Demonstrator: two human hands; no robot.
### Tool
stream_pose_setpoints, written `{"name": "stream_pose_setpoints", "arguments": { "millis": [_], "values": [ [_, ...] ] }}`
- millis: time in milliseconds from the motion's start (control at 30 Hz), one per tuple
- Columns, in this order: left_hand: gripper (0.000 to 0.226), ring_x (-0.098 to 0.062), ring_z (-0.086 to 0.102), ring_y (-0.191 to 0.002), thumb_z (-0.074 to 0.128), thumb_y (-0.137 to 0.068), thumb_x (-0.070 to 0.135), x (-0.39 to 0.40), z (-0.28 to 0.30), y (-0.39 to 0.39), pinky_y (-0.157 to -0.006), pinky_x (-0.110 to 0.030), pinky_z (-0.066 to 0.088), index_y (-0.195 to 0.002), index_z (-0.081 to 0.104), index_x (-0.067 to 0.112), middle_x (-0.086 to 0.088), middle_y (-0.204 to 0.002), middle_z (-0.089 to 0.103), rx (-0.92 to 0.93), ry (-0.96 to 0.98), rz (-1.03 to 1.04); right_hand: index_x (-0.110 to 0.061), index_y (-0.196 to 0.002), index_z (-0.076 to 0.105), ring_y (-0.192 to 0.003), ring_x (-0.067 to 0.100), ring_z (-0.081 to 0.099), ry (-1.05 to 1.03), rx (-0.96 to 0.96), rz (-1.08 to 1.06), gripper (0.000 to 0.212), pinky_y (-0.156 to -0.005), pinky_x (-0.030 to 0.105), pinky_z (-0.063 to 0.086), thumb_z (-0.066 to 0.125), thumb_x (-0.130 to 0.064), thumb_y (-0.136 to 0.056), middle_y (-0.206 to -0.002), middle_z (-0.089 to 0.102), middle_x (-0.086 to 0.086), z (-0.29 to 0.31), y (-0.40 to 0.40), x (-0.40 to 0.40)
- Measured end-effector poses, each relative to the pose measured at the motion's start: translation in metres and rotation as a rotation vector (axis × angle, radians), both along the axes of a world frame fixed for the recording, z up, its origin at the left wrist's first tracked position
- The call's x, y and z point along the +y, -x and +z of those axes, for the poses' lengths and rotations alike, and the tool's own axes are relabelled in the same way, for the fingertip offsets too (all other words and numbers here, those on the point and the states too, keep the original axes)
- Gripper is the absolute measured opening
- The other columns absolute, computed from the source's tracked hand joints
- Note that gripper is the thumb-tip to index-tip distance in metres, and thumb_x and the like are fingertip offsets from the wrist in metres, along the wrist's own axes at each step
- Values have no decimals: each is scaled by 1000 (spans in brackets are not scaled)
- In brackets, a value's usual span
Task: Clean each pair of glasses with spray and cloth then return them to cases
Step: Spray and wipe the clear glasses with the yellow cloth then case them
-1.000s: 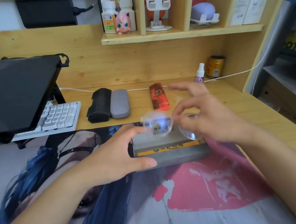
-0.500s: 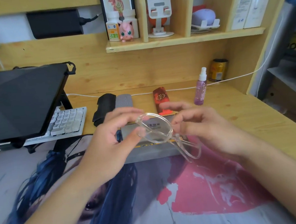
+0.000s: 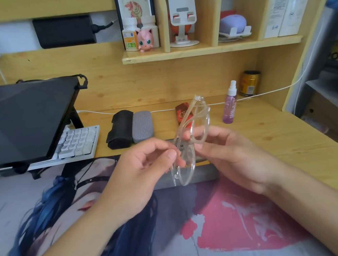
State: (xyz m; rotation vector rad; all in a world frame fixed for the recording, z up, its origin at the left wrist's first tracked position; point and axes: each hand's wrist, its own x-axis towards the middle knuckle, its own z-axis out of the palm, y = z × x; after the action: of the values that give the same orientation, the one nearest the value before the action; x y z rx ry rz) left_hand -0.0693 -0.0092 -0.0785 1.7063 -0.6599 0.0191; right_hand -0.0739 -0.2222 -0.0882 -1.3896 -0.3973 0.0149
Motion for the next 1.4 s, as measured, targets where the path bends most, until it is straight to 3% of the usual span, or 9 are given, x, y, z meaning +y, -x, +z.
{"name": "stream_pose_setpoints", "arguments": {
  "millis": [133,233,367,567,700,833,1033,1200,1400],
  "values": [
    [12,-8,65,-83,67,-95,24,15,1,-5,-73,-18,49,-89,75,30,14,-87,73,-286,-305,180,-16,-95,74,-89,11,65,49,-150,-319,14,-86,29,48,65,-27,-92,-97,72,-5,15,0,-12],
    [14,-6,60,-83,62,-94,28,21,1,-12,-73,-29,49,-91,75,30,18,-84,68,-608,-556,240,-24,-95,78,-84,8,60,495,-537,-477,17,-80,19,43,61,-27,-97,-89,65,-3,19,6,-25],
    [15,-11,55,-76,60,-94,30,21,-4,-13,-65,-37,51,-94,75,31,20,-81,64,-656,-617,184,-20,-98,80,-86,14,54,936,-773,-402,13,-78,23,40,70,-25,-91,-87,56,-6,10,2,-26],
    [15,-14,55,-76,62,-95,28,21,-7,-15,-65,-38,51,-95,77,31,17,-82,68,-657,-626,200,-23,-96,79,-83,10,53,1176,-721,-248,9,-73,21,42,76,-24,-87,-84,57,-11,8,4,-31],
    [35,-8,59,-87,45,-99,50,21,-6,-13,-76,-34,50,-95,75,33,18,-86,67,-528,-619,164,-20,-84,80,-74,11,58,980,-507,-219,7,-70,21,43,81,-14,-83,-79,63,-5,14,5,-34],
    [62,-3,64,-94,20,-94,72,24,-6,-16,-86,-25,49,-91,75,43,16,-92,71,-158,-320,57,-17,-83,81,-70,11,54,576,-261,-37,8,-69,19,41,83,-22,-77,-78,63,5,19,4,-48],
    [28,-35,57,-77,59,-83,53,25,-1,-19,-74,-23,47,-94,77,36,-8,-80,66,-83,-89,58,-16,-82,80,-75,17,48,-36,-73,140,24,-71,26,41,90,-31,-68,-78,58,-1,13,-6,-66],
    [7,-12,65,-80,74,-91,23,25,-2,-20,-72,-28,50,-91,80,27,3,-92,71,-268,-5,93,-11,-84,79,-66,11,52,210,-46,-47,41,-64,24,42,91,-44,-62,-78,65,2,16,-9,-78],
    [19,-20,67,-94,68,-91,-1,15,-9,-12,-77,-27,52,-104,79,8,-6,-102,69,-837,-235,98,2,-100,73,-73,25,64,482,41,26,42,-66,28,52,72,-37,-86,-89,71,20,34,3,-97]
  ]
}}
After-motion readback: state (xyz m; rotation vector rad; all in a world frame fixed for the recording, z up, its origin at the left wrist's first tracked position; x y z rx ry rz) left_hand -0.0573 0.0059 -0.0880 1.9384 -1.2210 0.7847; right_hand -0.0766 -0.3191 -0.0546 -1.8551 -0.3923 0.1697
